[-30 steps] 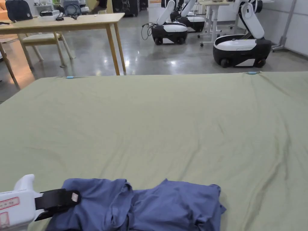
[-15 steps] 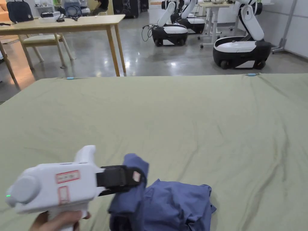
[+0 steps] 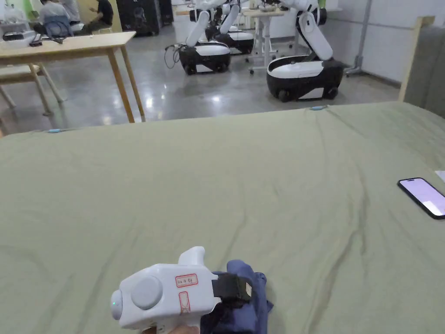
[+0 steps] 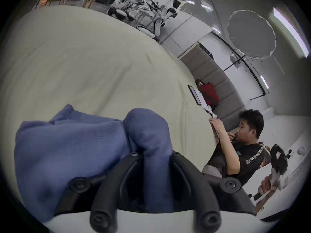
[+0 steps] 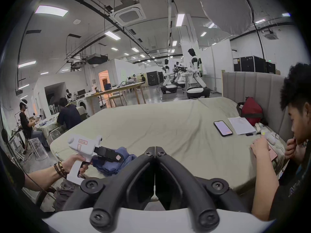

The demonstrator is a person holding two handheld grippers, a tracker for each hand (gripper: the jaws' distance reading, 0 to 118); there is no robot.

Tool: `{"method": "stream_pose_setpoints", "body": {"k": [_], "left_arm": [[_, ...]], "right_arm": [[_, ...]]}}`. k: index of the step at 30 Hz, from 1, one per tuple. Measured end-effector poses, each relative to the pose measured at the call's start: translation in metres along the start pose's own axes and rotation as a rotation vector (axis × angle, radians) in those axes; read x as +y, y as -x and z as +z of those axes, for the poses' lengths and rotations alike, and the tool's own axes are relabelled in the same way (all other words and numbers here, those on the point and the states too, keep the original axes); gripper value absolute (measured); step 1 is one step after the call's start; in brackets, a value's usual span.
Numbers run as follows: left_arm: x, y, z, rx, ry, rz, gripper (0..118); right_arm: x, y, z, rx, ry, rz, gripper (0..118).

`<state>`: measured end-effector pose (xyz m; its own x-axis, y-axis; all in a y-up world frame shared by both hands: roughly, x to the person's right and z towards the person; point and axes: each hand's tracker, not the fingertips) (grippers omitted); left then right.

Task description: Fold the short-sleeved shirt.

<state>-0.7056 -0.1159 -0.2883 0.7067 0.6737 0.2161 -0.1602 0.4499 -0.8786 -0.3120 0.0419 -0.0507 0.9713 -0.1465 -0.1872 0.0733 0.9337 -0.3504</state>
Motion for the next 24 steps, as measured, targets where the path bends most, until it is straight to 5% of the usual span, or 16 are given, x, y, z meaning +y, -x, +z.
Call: {"method": "stream_pose_setpoints", "body": {"k": [1, 4, 5, 11, 14, 16, 17, 19, 22, 24], "left_arm": [[0.002, 0.000, 0.003, -0.003, 0.002, 0.006, 27], [0.005, 0.000, 0.008, -0.172, 0.011, 0.026, 102], [0.005, -0.005, 0.011, -0.211, 0.031, 0.012, 118], [-0.003, -0.013, 0.074, -0.254, -0.103, -0.199, 118], [-0.013, 0.002, 0.108, -0.121, -0.103, -0.225, 118], [-0.020, 0.019, 0.123, -0.049, -0.108, -0.136, 109], [-0.024, 0.027, 0.130, -0.058, -0.131, -0.123, 85], [-0.028, 0.041, 0.139, -0.091, -0.165, -0.143, 15], [-0.030, 0.036, 0.140, 0.068, -0.218, -0.177, 7], [-0.025, 0.036, 0.134, 0.017, -0.182, -0.171, 7]], "right_arm": [[-0.001, -0.001, 0.000, -0.001, -0.001, -0.003, 1], [-0.003, -0.001, -0.001, -0.003, 0.004, -0.004, 1], [-0.003, -0.001, -0.002, -0.002, 0.006, -0.003, 1], [-0.005, 0.003, -0.004, 0.016, 0.020, 0.010, 1], [-0.004, 0.005, -0.006, 0.019, 0.022, 0.015, 1], [-0.004, 0.006, -0.008, 0.024, 0.020, 0.015, 1], [-0.004, 0.007, -0.011, 0.028, 0.019, 0.012, 1], [-0.004, 0.009, -0.014, 0.039, 0.020, 0.010, 1], [-0.004, 0.012, -0.020, 0.050, 0.027, 0.016, 1], [-0.003, 0.015, -0.022, 0.054, 0.030, 0.023, 1]]}}
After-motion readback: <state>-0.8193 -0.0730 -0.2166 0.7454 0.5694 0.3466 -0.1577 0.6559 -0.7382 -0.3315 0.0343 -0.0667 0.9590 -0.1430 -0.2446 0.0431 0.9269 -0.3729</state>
